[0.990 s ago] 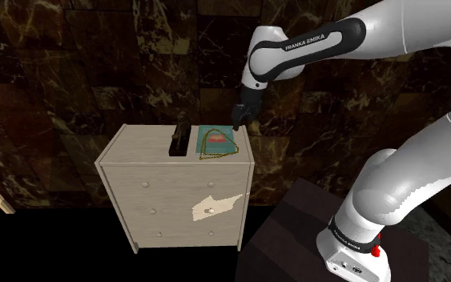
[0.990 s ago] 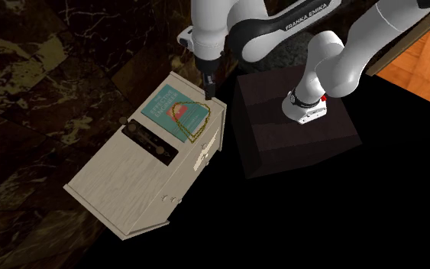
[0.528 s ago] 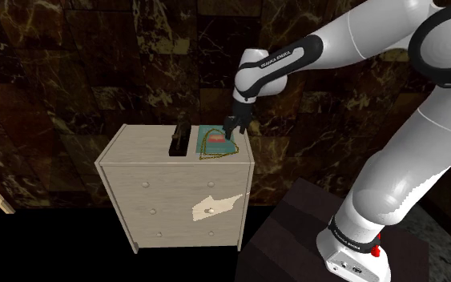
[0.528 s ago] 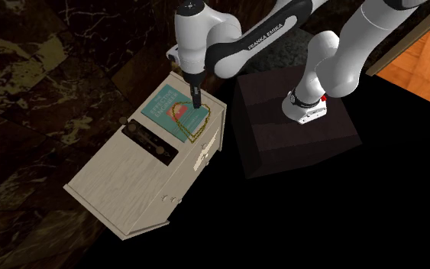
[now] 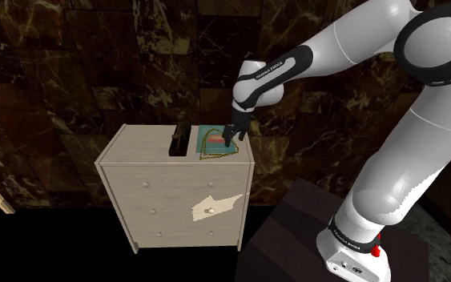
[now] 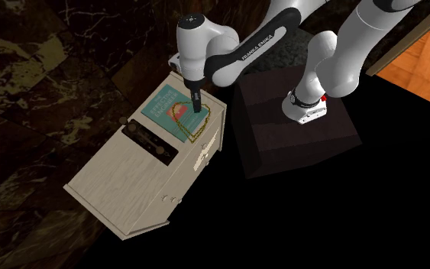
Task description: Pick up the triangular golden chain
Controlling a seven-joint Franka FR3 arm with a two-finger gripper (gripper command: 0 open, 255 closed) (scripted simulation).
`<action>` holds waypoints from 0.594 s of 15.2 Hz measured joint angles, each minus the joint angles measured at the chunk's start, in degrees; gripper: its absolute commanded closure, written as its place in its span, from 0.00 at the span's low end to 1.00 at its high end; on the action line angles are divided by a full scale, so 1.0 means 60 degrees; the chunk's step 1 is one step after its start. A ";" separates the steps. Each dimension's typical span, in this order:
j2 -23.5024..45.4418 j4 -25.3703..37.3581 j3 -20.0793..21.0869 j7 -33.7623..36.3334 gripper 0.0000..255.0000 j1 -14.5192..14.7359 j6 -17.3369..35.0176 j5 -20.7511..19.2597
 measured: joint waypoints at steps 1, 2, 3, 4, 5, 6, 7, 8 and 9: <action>0.0003 0.0000 0.0007 -0.0002 1.00 0.0007 0.0021 0.0012; -0.0034 0.0014 0.0038 0.0001 1.00 0.0032 0.0019 0.0030; -0.0032 0.0018 0.0034 0.0006 1.00 0.0029 0.0013 0.0032; -0.0030 0.0017 0.0034 0.0014 1.00 0.0030 0.0017 0.0031; -0.0040 0.0006 0.0035 0.0019 1.00 0.0031 0.0034 0.0032; -0.0047 -0.0003 0.0036 0.0023 1.00 0.0031 0.0045 0.0032; -0.0048 -0.0005 0.0036 0.0029 1.00 0.0031 0.0049 0.0031; -0.0054 -0.0014 0.0037 0.0032 1.00 0.0032 0.0062 0.0032; -0.0058 -0.0010 0.0034 0.0043 1.00 0.0029 0.0050 0.0025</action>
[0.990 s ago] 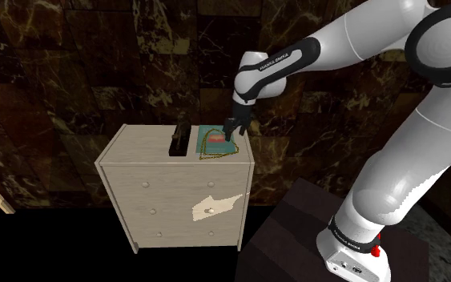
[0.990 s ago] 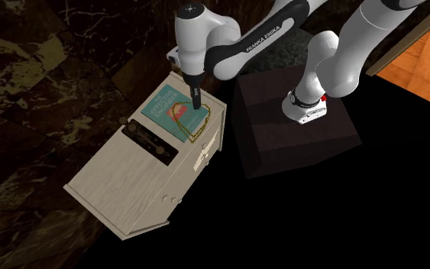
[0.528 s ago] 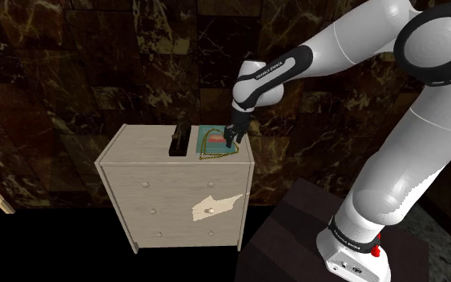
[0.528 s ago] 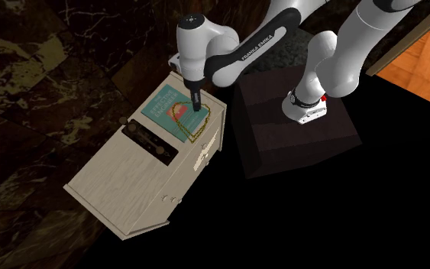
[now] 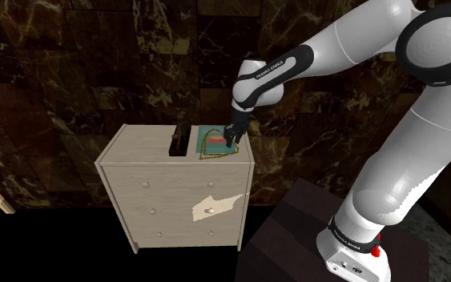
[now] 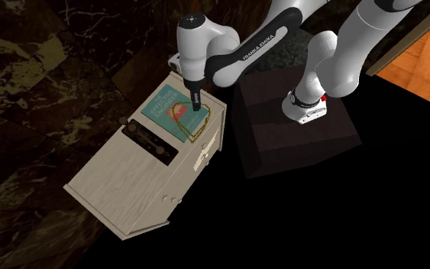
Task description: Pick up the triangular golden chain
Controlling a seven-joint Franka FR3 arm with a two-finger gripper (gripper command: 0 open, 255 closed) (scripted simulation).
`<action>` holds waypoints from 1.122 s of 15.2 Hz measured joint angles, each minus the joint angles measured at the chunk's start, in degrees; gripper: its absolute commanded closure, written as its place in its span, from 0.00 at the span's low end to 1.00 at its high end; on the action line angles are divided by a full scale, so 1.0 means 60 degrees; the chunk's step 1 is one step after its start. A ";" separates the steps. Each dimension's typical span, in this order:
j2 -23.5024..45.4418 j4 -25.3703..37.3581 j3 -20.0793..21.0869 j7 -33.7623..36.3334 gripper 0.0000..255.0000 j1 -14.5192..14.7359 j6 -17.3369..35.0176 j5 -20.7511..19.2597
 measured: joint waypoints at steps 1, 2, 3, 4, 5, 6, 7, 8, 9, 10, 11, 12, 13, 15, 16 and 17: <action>0.0006 0.0009 -0.0006 -0.0031 1.00 -0.0006 -0.0013 0.0008; -0.0008 0.0039 -0.0021 -0.0028 1.00 -0.0023 -0.0071 -0.0012; -0.0046 0.0069 -0.0031 -0.0009 1.00 -0.0036 -0.0163 -0.0044; -0.0093 0.0128 -0.0032 0.0022 1.00 -0.0041 -0.0287 -0.0075; -0.0151 0.0190 -0.0034 0.0049 1.00 -0.0048 -0.0415 -0.0104; -0.0223 0.0207 -0.0029 0.0081 1.00 -0.0048 -0.0506 -0.0127; -0.0325 0.0242 -0.0022 0.0126 1.00 -0.0049 -0.0643 -0.0158; -0.0378 0.0341 -0.0036 0.0133 1.00 -0.0065 -0.0796 -0.0185; -0.0438 0.0412 -0.0039 0.0158 1.00 -0.0073 -0.0927 -0.0210; -0.0532 0.0488 -0.0032 0.0207 1.00 -0.0073 -0.1092 -0.0239; -0.0588 0.0542 -0.0023 0.0244 1.00 -0.0071 -0.1199 -0.0258; -0.0639 0.0588 -0.0033 0.0247 1.00 -0.0082 -0.1298 -0.0275; -0.0689 0.0655 -0.0033 0.0270 1.00 -0.0086 -0.1413 -0.0293; -0.0848 0.0775 -0.0026 0.0336 1.00 -0.0092 -0.1687 -0.0336; -0.0882 0.0866 -0.0027 0.0356 1.00 -0.0096 -0.1811 -0.0353; -0.0895 0.0946 -0.0030 0.0369 1.00 -0.0101 -0.1904 -0.0365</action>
